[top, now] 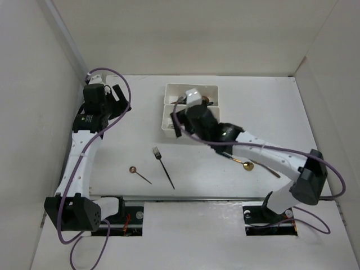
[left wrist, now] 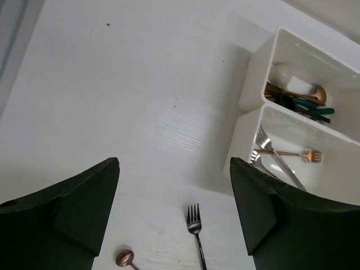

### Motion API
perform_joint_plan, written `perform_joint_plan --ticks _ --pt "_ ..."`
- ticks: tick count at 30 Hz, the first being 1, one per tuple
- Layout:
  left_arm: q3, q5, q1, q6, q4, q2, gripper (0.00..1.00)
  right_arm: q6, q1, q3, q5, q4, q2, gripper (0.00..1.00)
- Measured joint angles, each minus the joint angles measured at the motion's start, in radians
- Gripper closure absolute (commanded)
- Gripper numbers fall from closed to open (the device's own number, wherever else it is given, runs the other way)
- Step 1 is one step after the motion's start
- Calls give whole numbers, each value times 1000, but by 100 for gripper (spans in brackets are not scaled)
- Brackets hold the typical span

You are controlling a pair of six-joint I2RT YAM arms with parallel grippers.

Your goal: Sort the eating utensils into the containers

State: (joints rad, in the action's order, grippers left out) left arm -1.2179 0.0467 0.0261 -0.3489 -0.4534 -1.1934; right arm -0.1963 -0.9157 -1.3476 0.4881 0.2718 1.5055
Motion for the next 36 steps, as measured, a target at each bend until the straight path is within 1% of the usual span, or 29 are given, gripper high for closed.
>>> perform_joint_plan --ticks 2,4,6,7,8,10,11,13,16,17,18,20,21,22,26,30,32,36 --pt "0 -50 -2 0 -1 2 23 -37 -105 28 -34 8 64 0" --pt "0 -90 -3 1 -1 4 21 -76 -180 49 -60 20 159 1" --pt "-1 -119 -4 2 -2 10 21 -131 -247 60 -92 45 264 5" --pt "-2 -132 -4 2 -2 11 21 -154 -271 60 -106 54 313 10" --pt "-2 -141 -4 2 -2 14 21 -175 -293 59 -120 59 357 13" --pt "-2 -155 -4 2 -2 20 21 -206 -318 48 -141 74 435 18" --pt "-2 -160 -4 2 -2 24 21 -239 -322 40 -151 66 466 23" --pt "-2 -166 -4 2 -3 32 20 -245 -320 1 -152 62 486 28" --pt "-2 -175 -4 3 -3 45 20 -256 -314 -19 -148 56 514 41" --pt "-2 -179 -4 3 -3 48 20 -261 -313 -19 -148 54 515 46" --pt "-2 -181 -4 3 -3 53 20 -262 -310 -18 -148 51 515 57" --pt "-2 -183 -4 3 -3 58 20 -265 -307 -12 -152 34 515 68" --pt "-2 -184 -4 3 -3 60 20 -267 -306 -8 -153 24 515 91" --pt "-2 -183 -4 3 -3 63 20 -268 -304 -4 -154 11 516 100" --pt "-2 -183 -4 5 -6 69 20 -273 -302 -2 -171 -43 526 100" --pt "0 -182 -4 8 -7 76 20 -240 -299 3 -171 -53 523 100" --pt "1 -178 -4 8 -6 80 20 -189 -293 11 -174 -40 508 100" --pt "13 -174 -4 8 -6 95 20 -49 -262 13 -175 55 447 100"
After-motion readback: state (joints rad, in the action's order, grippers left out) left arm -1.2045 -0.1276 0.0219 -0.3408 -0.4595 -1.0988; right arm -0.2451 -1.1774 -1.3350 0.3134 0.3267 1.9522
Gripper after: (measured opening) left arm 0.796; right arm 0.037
